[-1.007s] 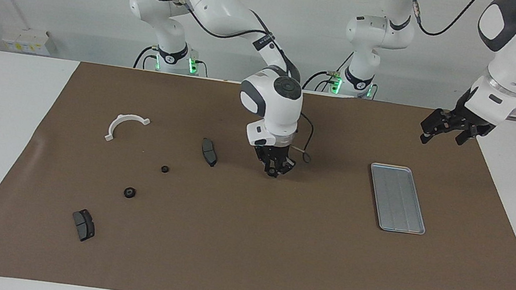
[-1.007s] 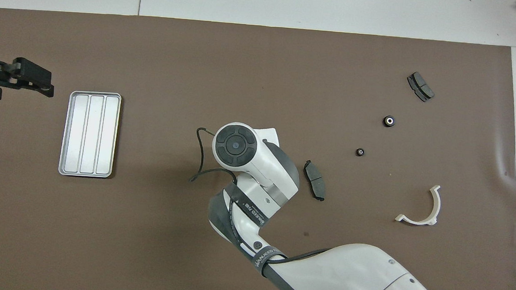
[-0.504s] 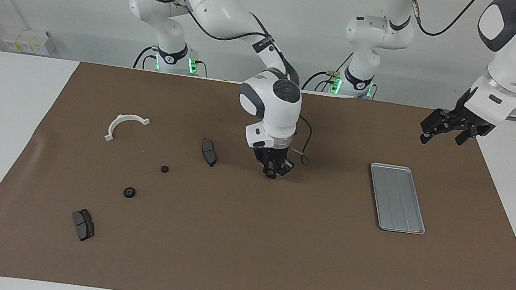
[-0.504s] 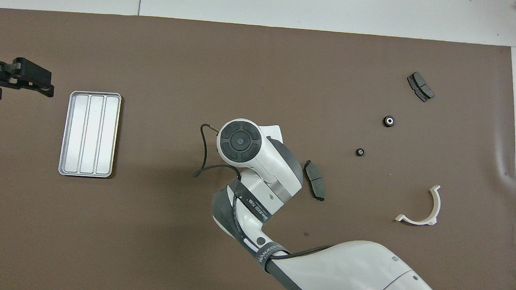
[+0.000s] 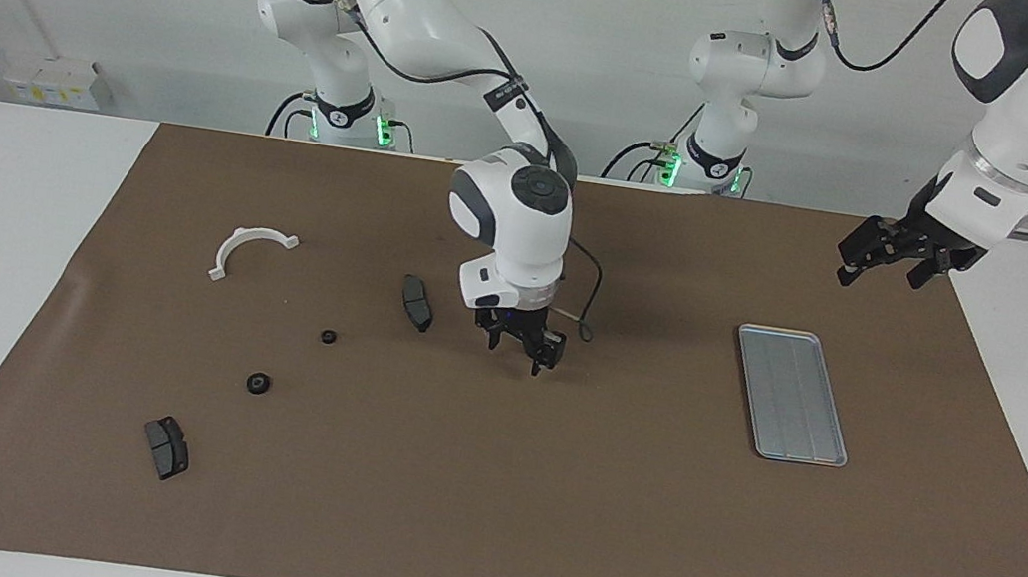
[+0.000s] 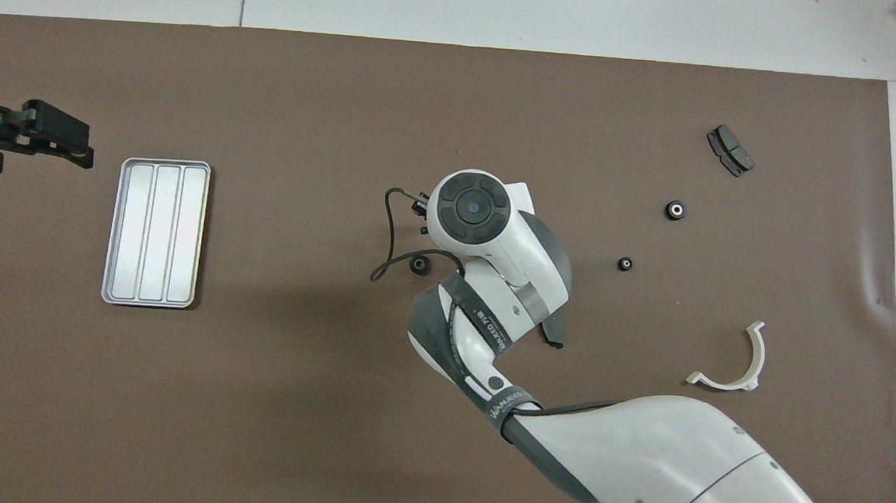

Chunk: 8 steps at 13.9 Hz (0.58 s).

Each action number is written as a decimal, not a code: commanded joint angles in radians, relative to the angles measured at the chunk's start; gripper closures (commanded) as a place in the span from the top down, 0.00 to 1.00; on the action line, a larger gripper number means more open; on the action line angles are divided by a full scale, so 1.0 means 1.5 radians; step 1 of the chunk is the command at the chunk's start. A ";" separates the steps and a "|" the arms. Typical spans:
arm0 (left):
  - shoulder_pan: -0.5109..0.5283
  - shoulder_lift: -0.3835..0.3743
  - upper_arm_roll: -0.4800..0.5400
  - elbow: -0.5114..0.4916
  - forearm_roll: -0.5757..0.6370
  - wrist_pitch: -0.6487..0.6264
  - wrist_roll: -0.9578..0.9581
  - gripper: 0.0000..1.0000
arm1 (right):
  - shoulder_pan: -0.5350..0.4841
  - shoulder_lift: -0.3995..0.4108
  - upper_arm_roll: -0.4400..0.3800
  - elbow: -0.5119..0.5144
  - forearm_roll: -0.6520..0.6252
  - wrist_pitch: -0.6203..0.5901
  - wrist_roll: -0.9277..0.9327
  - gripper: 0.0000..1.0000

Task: Pick bearing gear from pile to tray
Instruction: 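Carry the gear to the table center and release it with the right gripper, then withdraw the right gripper while the left gripper reaches toward the gear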

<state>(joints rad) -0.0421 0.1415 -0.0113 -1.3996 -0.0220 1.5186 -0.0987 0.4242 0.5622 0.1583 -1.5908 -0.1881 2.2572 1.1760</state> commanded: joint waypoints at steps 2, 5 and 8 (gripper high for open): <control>0.007 -0.020 -0.005 -0.026 0.007 0.015 0.003 1.00 | -0.069 -0.052 0.009 -0.042 0.006 -0.019 -0.100 0.90; 0.007 -0.020 -0.005 -0.026 0.007 0.015 0.003 1.00 | -0.128 -0.084 0.009 -0.070 0.018 -0.055 -0.229 0.94; 0.007 -0.020 -0.005 -0.026 0.007 0.015 0.003 1.00 | -0.181 -0.087 0.008 -0.079 0.018 -0.051 -0.339 1.00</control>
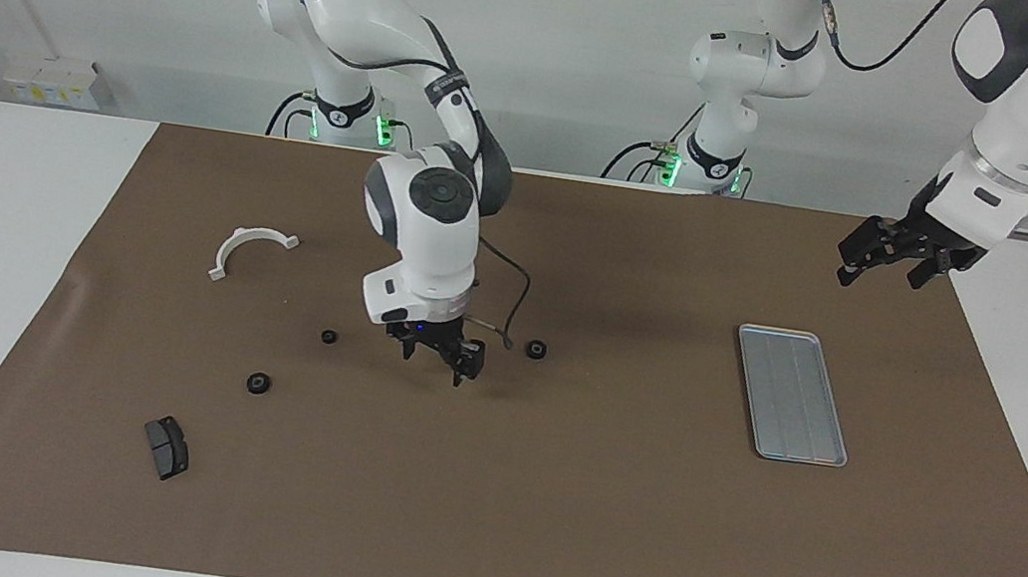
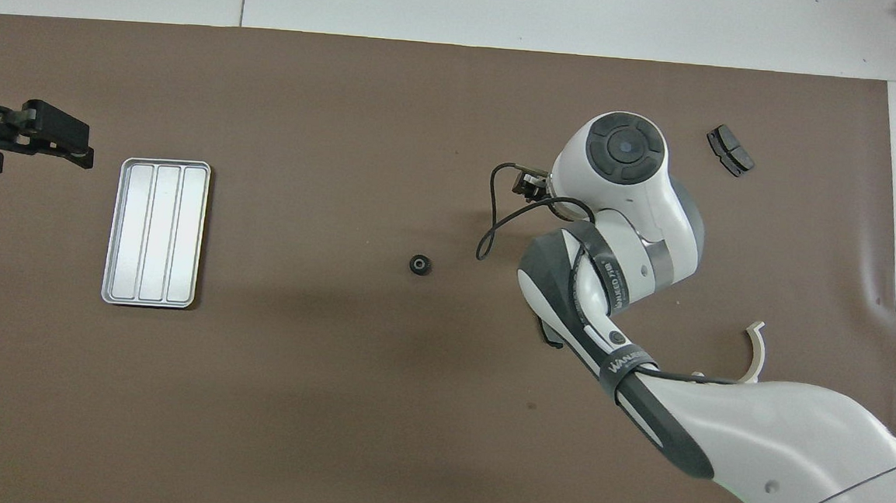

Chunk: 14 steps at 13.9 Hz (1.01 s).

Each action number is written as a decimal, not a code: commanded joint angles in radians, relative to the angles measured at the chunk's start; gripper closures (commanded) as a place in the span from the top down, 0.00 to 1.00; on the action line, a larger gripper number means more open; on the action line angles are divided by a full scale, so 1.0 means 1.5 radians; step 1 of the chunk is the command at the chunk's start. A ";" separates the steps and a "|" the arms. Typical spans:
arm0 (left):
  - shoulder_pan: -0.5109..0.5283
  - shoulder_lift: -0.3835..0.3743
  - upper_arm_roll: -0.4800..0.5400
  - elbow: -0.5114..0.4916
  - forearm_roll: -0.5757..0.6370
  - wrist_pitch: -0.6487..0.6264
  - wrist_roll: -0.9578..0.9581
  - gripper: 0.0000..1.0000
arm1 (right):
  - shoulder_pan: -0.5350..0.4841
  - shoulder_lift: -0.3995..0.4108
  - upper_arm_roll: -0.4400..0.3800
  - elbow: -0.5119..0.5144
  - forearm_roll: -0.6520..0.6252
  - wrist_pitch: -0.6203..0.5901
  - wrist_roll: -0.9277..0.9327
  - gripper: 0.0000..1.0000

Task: Pick bearing gear from pile to tray
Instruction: 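Withdraw the right gripper while the left gripper reaches toward the gear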

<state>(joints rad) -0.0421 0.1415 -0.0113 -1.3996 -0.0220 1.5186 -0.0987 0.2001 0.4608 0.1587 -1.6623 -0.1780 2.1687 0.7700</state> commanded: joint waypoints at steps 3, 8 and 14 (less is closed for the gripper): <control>0.007 -0.020 -0.005 -0.026 0.007 0.015 0.003 1.00 | -0.086 -0.016 0.008 -0.032 0.011 0.010 -0.180 1.00; 0.007 -0.020 -0.005 -0.026 0.007 0.015 0.003 1.00 | -0.153 0.018 0.008 -0.032 0.010 0.053 -0.296 0.96; 0.007 -0.020 -0.005 -0.026 0.007 0.015 0.003 1.00 | -0.192 0.043 0.008 -0.032 0.010 0.078 -0.343 0.91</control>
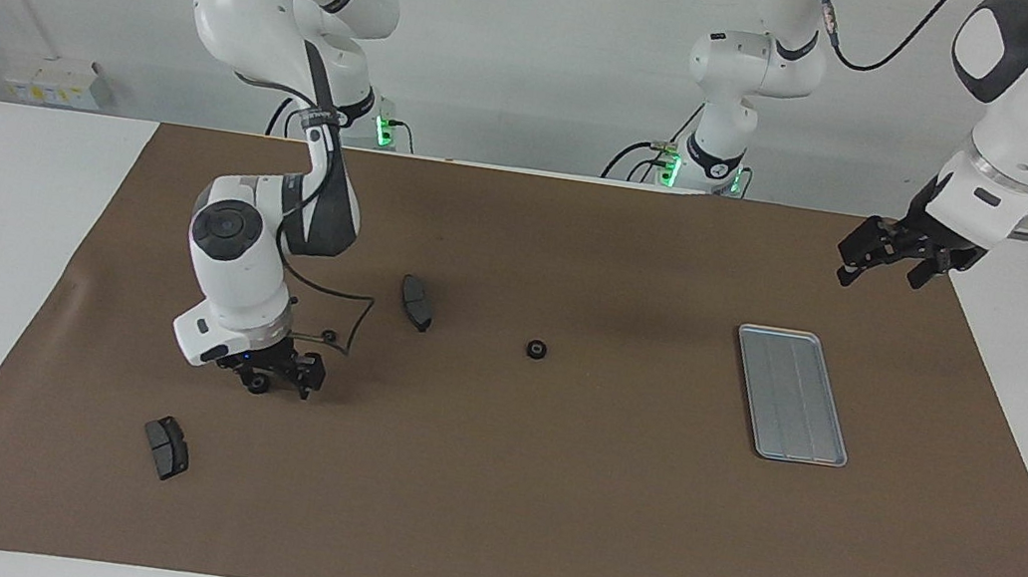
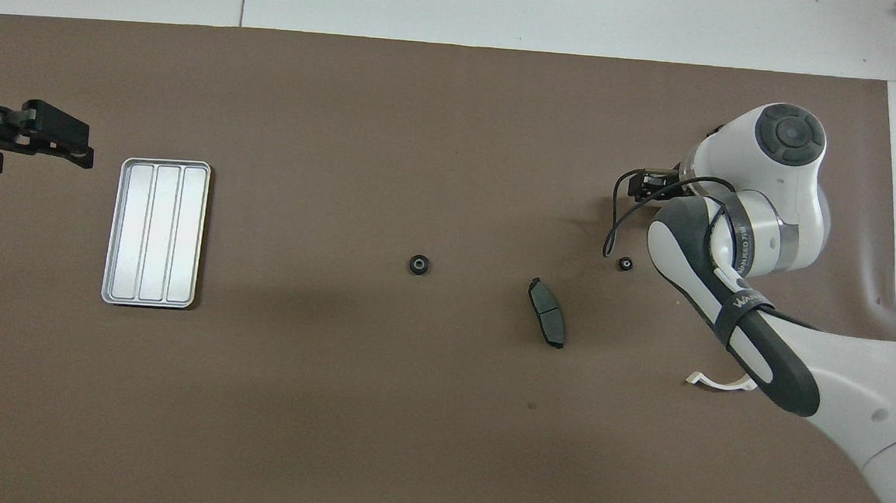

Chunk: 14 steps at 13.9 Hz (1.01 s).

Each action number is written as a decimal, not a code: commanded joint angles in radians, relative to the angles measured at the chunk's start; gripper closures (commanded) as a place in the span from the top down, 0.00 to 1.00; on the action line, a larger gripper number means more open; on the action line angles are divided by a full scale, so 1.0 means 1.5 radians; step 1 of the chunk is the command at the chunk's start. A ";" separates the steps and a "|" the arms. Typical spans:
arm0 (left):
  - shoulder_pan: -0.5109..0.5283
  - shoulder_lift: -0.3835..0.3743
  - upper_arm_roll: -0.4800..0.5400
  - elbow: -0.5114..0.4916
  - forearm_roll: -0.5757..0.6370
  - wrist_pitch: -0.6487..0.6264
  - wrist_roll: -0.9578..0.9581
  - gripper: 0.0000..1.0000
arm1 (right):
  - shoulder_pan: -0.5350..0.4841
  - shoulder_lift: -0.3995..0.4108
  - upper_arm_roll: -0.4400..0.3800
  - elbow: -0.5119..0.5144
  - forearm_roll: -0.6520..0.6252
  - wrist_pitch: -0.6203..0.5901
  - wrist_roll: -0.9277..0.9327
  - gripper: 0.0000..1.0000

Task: Pick bearing gear from pile to tray
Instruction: 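Withdraw the right gripper while the left gripper reaches toward the gear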

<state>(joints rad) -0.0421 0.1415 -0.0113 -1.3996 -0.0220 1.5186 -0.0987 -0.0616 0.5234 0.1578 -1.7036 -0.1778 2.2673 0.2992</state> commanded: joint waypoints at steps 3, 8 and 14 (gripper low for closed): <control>0.007 -0.020 -0.005 -0.026 0.007 0.015 0.003 1.00 | -0.021 0.000 0.007 -0.017 0.010 0.012 -0.031 0.91; -0.006 -0.047 -0.014 -0.027 0.007 -0.009 0.013 1.00 | -0.029 -0.002 0.008 -0.024 0.010 0.012 -0.031 0.91; -0.088 -0.065 -0.072 -0.065 -0.011 0.050 -0.187 1.00 | -0.031 -0.002 0.008 -0.025 0.010 0.012 -0.031 0.72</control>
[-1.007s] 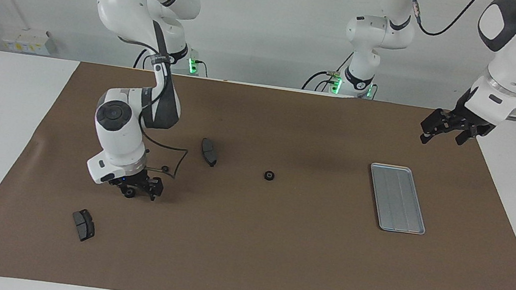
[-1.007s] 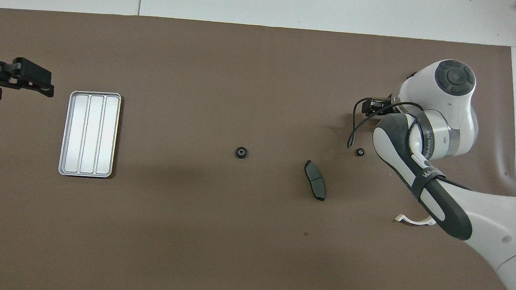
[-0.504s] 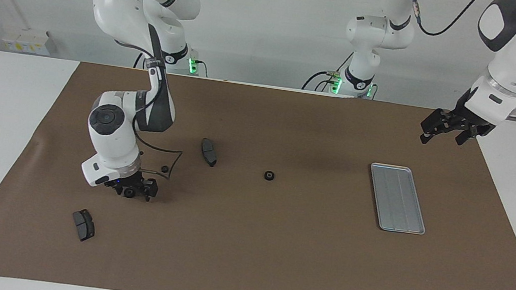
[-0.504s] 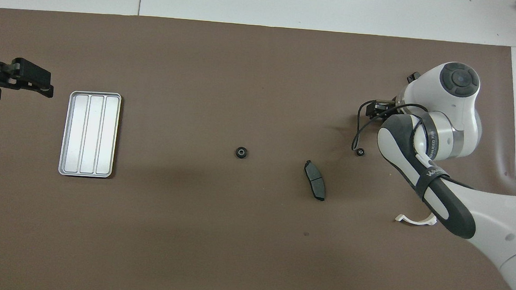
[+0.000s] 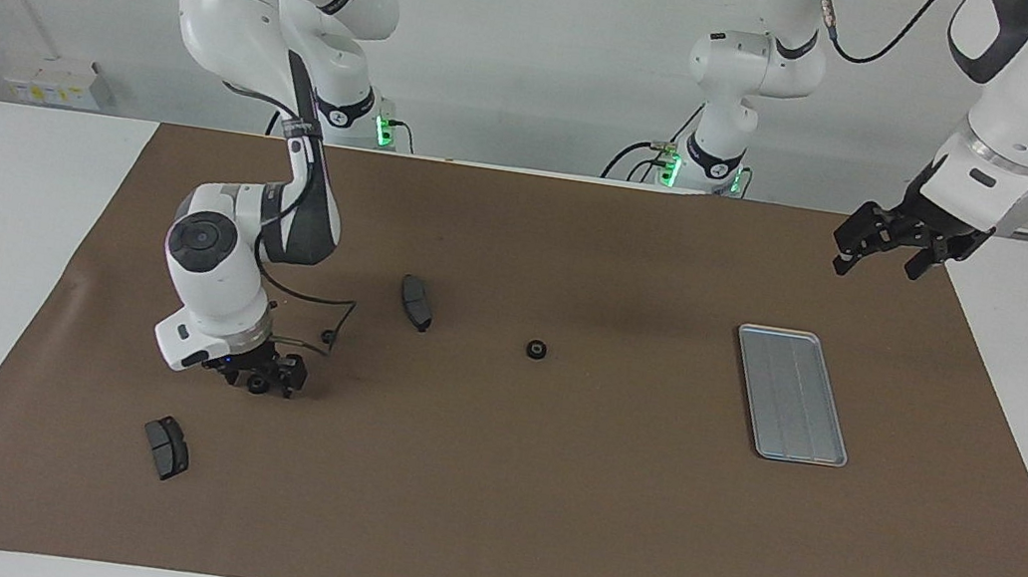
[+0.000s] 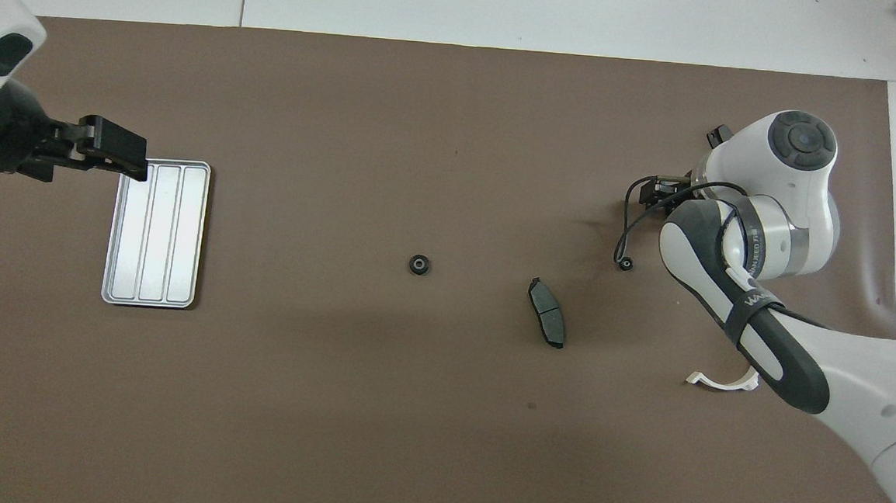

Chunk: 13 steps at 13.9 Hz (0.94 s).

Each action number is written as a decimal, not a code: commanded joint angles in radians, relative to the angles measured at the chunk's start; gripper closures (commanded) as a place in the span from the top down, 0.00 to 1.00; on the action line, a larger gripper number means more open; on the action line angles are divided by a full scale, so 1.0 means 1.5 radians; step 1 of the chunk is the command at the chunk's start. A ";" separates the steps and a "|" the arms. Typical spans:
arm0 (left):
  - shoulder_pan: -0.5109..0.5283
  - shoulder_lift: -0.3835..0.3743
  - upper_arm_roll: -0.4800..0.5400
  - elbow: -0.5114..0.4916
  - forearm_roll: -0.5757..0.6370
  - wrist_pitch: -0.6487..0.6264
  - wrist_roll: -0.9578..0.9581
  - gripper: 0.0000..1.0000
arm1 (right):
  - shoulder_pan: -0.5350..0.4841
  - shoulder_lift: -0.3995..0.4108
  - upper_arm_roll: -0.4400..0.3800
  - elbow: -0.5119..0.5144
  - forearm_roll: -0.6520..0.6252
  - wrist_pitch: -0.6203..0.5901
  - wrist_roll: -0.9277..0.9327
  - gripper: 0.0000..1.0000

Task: Pick bearing gear from pile to tray
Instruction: 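Grasp the gear at the table center with the left gripper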

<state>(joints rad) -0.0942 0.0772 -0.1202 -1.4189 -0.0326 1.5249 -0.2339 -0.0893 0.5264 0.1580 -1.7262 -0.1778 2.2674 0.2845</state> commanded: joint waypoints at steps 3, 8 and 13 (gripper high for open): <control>-0.165 -0.008 0.001 -0.133 -0.004 0.172 -0.188 1.00 | -0.013 -0.003 0.008 -0.009 0.010 0.026 -0.022 0.50; -0.260 0.059 0.001 -0.271 -0.004 0.382 -0.243 1.00 | -0.012 -0.003 0.008 -0.010 0.010 0.030 -0.021 0.09; -0.272 0.167 0.003 -0.267 0.002 0.499 -0.266 1.00 | -0.010 -0.003 0.008 -0.006 0.010 0.031 -0.020 0.03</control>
<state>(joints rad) -0.4816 0.3129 -0.1345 -1.8263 -0.0344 2.2543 -0.6178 -0.0890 0.5216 0.1648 -1.7259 -0.1749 2.2878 0.2845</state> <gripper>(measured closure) 0.000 0.652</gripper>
